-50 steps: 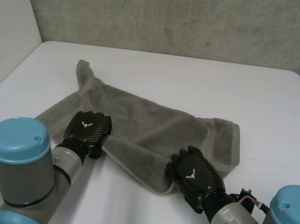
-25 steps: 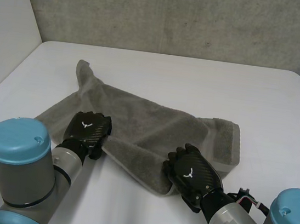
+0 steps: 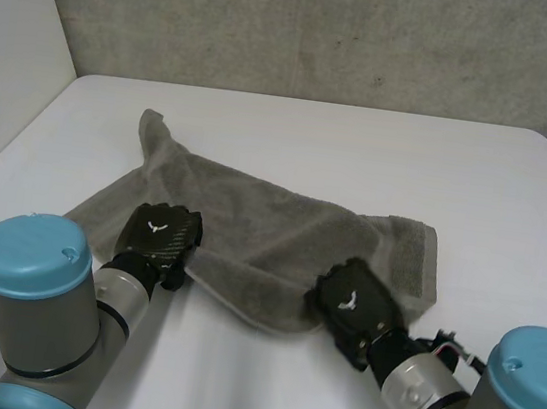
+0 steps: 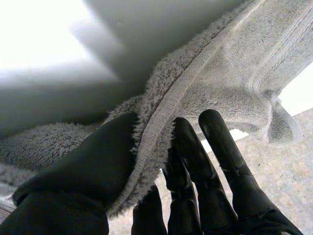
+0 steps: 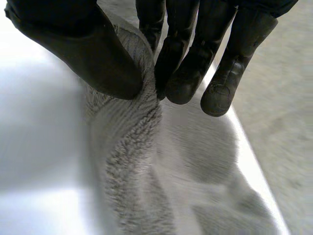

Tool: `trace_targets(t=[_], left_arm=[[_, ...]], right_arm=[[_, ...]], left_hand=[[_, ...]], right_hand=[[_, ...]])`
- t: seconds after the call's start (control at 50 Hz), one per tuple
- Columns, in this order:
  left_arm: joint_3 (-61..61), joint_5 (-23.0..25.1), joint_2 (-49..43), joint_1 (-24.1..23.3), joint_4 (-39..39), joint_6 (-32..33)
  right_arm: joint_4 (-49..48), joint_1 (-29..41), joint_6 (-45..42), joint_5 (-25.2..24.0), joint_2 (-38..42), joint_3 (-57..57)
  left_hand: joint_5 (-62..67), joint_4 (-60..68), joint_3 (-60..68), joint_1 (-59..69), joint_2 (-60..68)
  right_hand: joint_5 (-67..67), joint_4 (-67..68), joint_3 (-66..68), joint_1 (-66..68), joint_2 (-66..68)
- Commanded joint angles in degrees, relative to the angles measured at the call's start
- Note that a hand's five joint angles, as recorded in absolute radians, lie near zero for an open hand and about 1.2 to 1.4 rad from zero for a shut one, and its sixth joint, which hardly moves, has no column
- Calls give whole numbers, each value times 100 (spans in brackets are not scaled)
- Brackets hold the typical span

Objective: Fold the towel.

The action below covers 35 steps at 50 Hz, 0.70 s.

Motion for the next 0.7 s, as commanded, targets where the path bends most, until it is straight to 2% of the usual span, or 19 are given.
trace_targets(t=[0.02, 0.04, 0.06, 0.1, 0.16, 0.34, 0.5, 0.56, 0.6, 0.66, 0.7], left_arm=[[-3, -5, -27, -5, 47, 9], [-3, -5, -36, 4, 82, 9], [-3, -5, -36, 4, 82, 9], [-3, -14, -80, 4, 161, 9], [-3, -14, -106, 4, 301, 26], [41, -14, -326, 65, 856, 44], [112, 39, -572, 461, 1322, 404], [120, 294, -616, 566, 1366, 615], [94, 678, -608, 627, 1287, 738], [41, 847, -520, 689, 1234, 756], [-99, 1145, -214, 873, 919, 782]], right_arm=[[-327, -172, 869, 974, -602, -71], [-483, -346, 1130, 1148, -785, -36], [-598, -505, 1367, 1254, -987, -1], [-660, -654, 1579, 1282, -1163, 43], [-687, -839, 1922, 1282, -1419, 122], [-599, -1095, 2196, 1264, -1481, 157], [-599, -1183, 2205, 1273, -1481, 157], [-599, -1192, 2205, 1273, -1473, 157], [-599, -1192, 2205, 1264, -1429, 166], [-617, -1200, 2187, 1264, -1324, 166], [-617, -1200, 2178, 1264, -1271, 149]], left_hand=[[757, 667, 677, 817, 674], [-143, -232, -223, -82, -225], [-152, -241, -232, -91, -234], [-1792, -1881, -1871, -1731, -1874], [-2505, -2594, -2585, -2444, -2588], [-2574, -2663, -2654, -2513, -2657], [-2591, -2680, -2671, -2530, -2674], [-2591, -2680, -2671, -2530, -2674], [-2558, -2647, -2638, -2497, -2640], [-2490, -2579, -2570, -2429, -2573], [-2440, -2529, -2519, -2379, -2522]], right_hand=[[330, 308, 309, 314, 406], [330, 308, 309, 314, 406], [330, 308, 309, 314, 406], [330, 308, 309, 314, 406], [330, 308, 309, 314, 406], [330, 308, 309, 314, 406], [330, 308, 309, 314, 406], [330, 308, 309, 314, 406], [330, 308, 309, 314, 406], [330, 308, 309, 314, 406], [330, 308, 309, 314, 406]])
